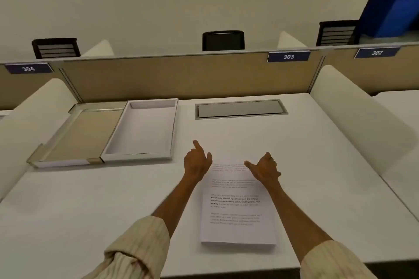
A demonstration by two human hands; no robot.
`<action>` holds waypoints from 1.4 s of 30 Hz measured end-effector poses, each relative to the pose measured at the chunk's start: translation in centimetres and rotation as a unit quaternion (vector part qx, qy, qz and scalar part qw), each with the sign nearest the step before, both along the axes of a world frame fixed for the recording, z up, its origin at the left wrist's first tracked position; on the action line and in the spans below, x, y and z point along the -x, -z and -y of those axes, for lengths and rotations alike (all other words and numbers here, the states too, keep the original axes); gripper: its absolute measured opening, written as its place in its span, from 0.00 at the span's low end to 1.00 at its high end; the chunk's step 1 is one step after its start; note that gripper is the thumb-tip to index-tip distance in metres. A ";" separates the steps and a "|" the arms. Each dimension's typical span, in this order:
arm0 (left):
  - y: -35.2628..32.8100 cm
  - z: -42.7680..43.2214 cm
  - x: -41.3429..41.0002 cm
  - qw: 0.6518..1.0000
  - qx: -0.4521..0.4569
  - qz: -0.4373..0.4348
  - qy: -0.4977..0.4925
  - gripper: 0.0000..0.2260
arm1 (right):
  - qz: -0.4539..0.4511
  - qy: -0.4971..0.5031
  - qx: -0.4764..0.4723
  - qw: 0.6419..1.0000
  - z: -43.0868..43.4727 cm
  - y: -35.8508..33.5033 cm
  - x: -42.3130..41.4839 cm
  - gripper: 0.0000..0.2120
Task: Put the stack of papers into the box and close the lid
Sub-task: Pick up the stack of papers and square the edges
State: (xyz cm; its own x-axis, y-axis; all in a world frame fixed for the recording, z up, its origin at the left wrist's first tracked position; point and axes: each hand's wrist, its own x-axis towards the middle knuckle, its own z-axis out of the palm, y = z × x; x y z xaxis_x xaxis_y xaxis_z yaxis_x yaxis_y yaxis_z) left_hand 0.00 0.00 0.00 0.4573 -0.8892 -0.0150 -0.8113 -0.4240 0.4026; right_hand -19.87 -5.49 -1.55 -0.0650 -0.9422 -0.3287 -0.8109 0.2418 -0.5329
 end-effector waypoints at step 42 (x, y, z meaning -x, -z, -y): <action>3.8 -0.4 2.0 0.870 -0.108 -0.444 -0.186 0.33 | 0.076 0.155 -0.150 0.973 -1.1 3.2 -0.4 0.48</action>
